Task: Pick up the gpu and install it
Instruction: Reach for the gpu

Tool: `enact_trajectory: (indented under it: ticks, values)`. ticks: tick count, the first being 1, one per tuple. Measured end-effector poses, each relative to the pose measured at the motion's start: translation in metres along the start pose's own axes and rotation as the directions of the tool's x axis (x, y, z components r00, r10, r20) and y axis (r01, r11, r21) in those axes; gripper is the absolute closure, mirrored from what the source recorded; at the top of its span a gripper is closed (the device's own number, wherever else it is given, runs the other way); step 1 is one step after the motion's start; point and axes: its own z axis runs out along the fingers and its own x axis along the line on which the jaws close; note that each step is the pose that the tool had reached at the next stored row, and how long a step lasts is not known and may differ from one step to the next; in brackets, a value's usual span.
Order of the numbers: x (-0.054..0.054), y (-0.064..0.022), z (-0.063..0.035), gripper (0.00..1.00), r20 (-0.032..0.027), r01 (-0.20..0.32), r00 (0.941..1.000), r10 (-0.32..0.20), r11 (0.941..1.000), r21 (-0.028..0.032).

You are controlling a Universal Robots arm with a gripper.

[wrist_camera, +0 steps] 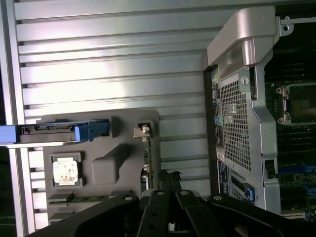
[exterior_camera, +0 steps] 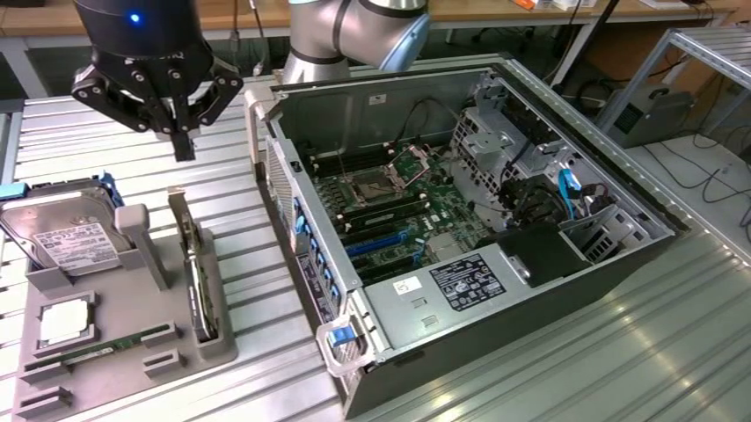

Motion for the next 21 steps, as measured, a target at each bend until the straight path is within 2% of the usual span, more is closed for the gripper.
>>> enact_trajectory:
  ticks: [9, 21]
  values:
    - [0.014, -0.0011, 0.0006, 0.89, -0.0018, 0.0, 1.0, 0.0, 1.0, 0.0002]
    - [0.014, -0.0018, 0.0006, 0.89, -0.0018, 0.0, 1.0, 0.0, 1.0, 0.0001]
